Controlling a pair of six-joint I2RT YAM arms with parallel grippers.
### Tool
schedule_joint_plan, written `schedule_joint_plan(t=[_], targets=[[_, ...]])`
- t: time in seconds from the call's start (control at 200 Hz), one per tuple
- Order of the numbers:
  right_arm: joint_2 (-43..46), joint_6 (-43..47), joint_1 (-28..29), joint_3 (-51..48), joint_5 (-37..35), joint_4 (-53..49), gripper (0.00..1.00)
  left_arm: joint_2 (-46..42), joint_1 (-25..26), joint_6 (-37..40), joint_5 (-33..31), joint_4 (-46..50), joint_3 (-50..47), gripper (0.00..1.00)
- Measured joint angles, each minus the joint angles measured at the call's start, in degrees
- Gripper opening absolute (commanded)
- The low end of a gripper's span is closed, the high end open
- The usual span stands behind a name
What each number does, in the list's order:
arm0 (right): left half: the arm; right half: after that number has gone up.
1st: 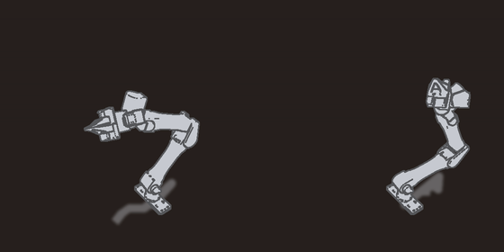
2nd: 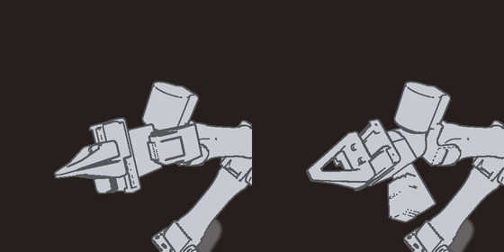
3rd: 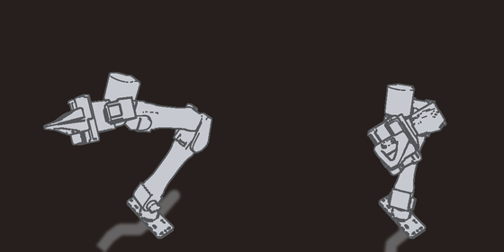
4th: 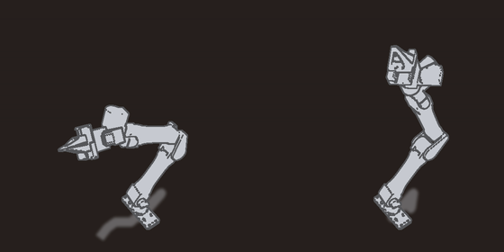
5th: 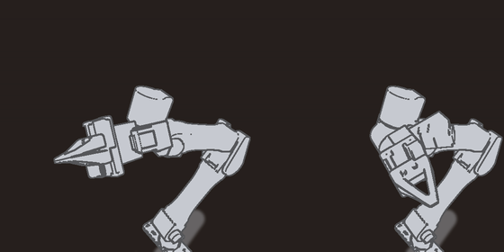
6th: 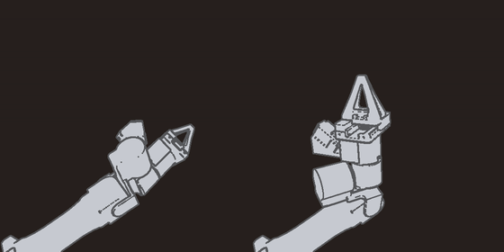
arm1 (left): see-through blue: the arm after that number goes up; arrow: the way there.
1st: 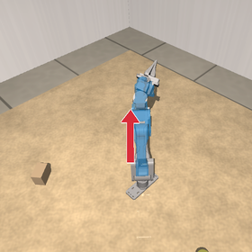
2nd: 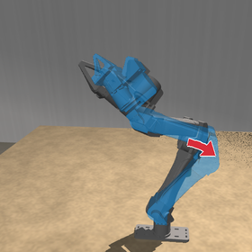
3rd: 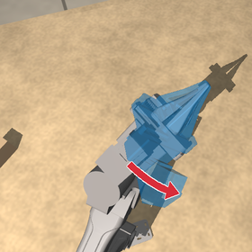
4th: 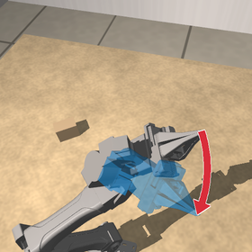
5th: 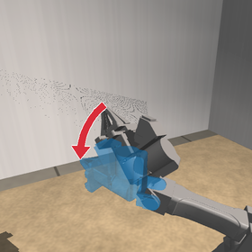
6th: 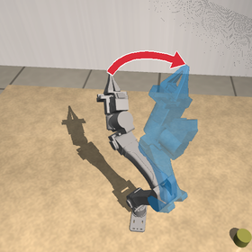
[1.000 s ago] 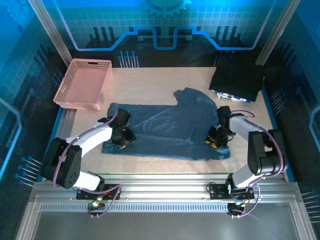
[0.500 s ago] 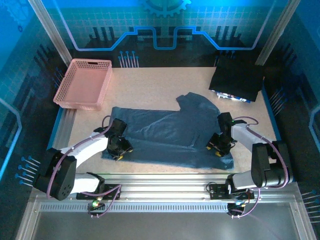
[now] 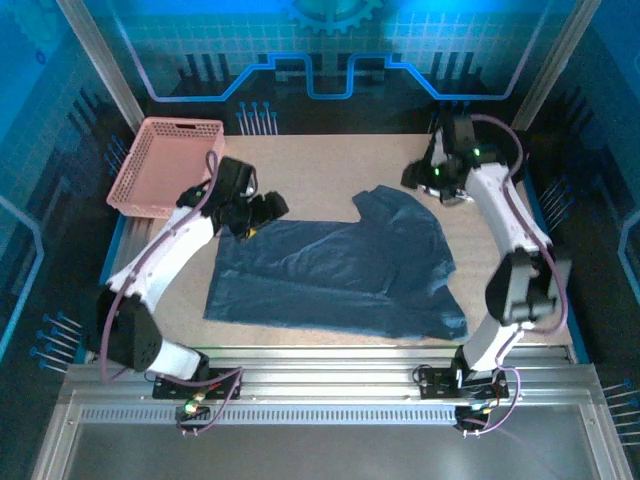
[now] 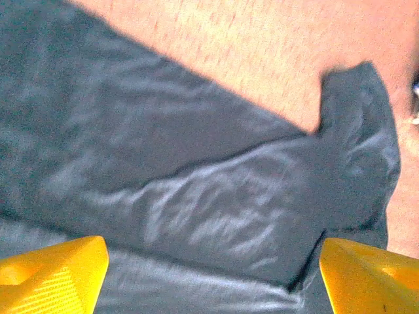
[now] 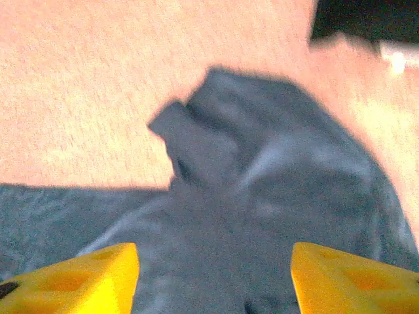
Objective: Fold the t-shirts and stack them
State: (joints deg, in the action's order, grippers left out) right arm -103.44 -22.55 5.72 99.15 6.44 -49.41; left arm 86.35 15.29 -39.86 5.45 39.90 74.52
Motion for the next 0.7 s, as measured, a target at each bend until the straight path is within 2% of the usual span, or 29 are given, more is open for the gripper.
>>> schedule_joint_plan(t=[0.175,0.335,0.445,0.695], targets=[[-20.2,7.2,0.7,20.1,0.0,-2.5,0.59,10.4,-6.2,6.0,3.5,-3.1,3.1,0.80],[-32.9,11.5,2.6,29.9,-1.0,-5.9,0.58,17.4,-9.4,10.1,5.0,-3.4,5.1,0.79],[-37.6,13.2,4.0,32.5,-3.1,-7.3,0.57,19.1,-10.6,11.6,5.8,-4.0,5.6,0.79],[-41.7,15.4,4.3,35.3,-6.3,-8.0,0.56,19.2,-12.9,13.9,6.2,-4.7,5.7,0.79]])
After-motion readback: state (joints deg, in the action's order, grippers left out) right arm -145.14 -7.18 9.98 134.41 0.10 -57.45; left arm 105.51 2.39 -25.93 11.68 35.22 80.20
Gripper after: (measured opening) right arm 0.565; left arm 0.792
